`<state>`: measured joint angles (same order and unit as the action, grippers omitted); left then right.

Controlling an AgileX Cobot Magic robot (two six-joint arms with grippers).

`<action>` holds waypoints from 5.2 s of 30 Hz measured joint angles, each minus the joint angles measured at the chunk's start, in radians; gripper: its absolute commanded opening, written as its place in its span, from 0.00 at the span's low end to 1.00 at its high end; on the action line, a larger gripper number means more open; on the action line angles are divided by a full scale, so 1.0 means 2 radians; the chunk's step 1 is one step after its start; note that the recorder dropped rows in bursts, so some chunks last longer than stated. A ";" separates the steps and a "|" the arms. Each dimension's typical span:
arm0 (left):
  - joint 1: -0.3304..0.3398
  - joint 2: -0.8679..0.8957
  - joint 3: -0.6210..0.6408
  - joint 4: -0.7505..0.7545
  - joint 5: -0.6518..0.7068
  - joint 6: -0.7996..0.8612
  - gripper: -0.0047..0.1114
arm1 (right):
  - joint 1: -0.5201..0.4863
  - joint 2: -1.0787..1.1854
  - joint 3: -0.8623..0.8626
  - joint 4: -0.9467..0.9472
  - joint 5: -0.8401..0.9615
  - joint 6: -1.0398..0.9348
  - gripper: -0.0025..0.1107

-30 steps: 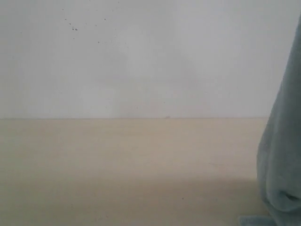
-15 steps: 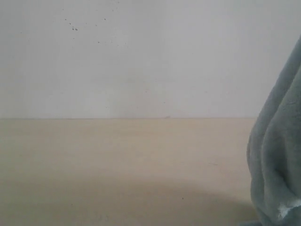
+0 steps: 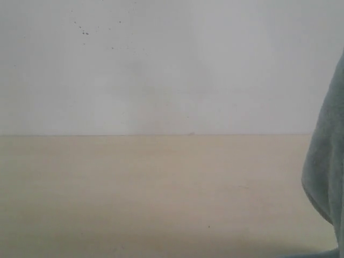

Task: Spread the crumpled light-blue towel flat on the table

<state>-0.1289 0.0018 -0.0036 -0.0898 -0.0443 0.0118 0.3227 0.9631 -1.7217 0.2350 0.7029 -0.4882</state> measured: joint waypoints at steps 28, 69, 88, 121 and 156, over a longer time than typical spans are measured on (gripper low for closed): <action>0.000 0.000 0.000 0.000 0.000 0.000 0.08 | 0.087 0.112 -0.115 -0.023 0.057 0.012 0.02; -0.122 0.474 -0.176 0.572 -0.333 -0.615 0.21 | 0.087 0.129 -0.115 -0.032 0.107 0.030 0.02; -0.318 0.811 -0.393 0.589 -0.343 -0.596 0.46 | 0.087 0.148 -0.115 -0.035 0.106 0.034 0.02; -0.270 0.832 -0.585 0.642 -0.056 -0.549 0.08 | 0.088 0.135 0.000 -0.388 0.242 0.188 0.02; -0.396 0.954 -0.492 0.902 -0.213 -0.798 0.42 | -0.144 0.128 0.373 -0.476 0.030 0.355 0.02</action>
<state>-0.9208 1.9097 -0.9866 1.7137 -0.4710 -1.5834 0.0345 1.2182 -0.9753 -0.7167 0.7621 0.2226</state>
